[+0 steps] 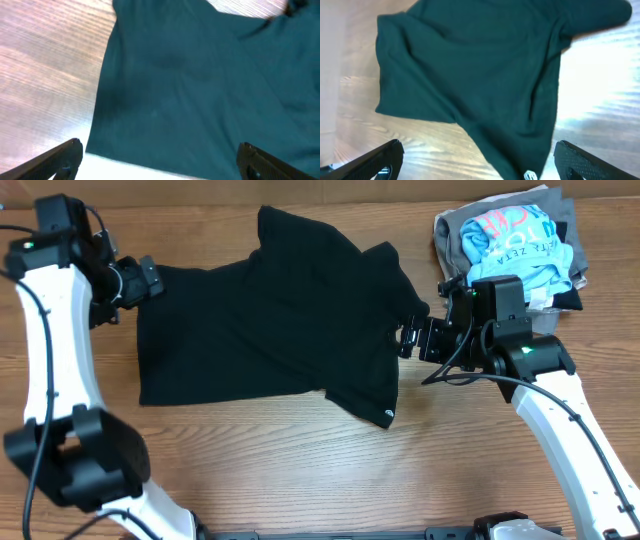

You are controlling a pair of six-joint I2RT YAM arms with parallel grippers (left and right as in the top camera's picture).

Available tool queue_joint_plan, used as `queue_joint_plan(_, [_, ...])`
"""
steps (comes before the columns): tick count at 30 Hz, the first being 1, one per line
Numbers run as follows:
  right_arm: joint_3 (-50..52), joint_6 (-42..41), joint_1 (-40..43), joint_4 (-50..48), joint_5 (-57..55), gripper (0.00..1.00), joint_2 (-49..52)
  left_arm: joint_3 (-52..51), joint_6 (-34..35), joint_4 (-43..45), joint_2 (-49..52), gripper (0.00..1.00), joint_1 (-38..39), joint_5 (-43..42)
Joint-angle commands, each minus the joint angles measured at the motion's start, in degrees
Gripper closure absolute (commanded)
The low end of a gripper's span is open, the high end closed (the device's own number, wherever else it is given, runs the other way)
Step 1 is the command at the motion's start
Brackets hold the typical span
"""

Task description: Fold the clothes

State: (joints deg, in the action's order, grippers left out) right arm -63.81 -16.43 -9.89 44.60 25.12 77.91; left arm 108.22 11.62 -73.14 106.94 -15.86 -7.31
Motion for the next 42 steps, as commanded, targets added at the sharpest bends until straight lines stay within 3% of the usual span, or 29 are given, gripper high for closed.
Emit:
queue_joint_plan(1, [-4.44, -0.28, -0.07, 2.89, -3.5, 0.0, -4.74, 1.97, -1.53, -3.52, -6.8, 0.0, -0.2, -1.73])
queue_joint_plan(9, [-7.76, -6.64, -0.07, 15.06, -11.41, 0.0, -12.85, 0.42, -1.49, -14.64, -15.96, 0.0, 0.98, 1.33])
queue_joint_plan(12, [-7.28, -7.63, -0.35, 19.58, -11.61, 0.01, -13.03, -5.33, 0.46, -16.09, -19.47, 0.0, 1.05, 4.57])
queue_joint_plan(19, [-1.66, -7.89, -2.62, 18.82, -11.61, 0.05, -11.39, -26.08, 0.85, -4.79, -24.33, 0.0, 0.39, 4.57])
queue_joint_plan(27, [5.22, -9.4, -5.66, 11.58, -11.61, 0.08, -5.33, -45.33, 0.87, 14.97, -22.97, 0.06, 0.13, 5.66])
queue_joint_plan(34, [7.56, -10.69, -7.8, 7.17, -11.61, 0.09, 1.31, -51.58, 4.92, 23.8, -19.17, 0.08, 0.02, 10.54])
queue_joint_plan(42, [7.56, -10.86, -7.85, 6.38, -11.63, 0.09, 4.24, -53.07, 10.75, 29.53, -11.98, 0.25, 0.0, 13.49])
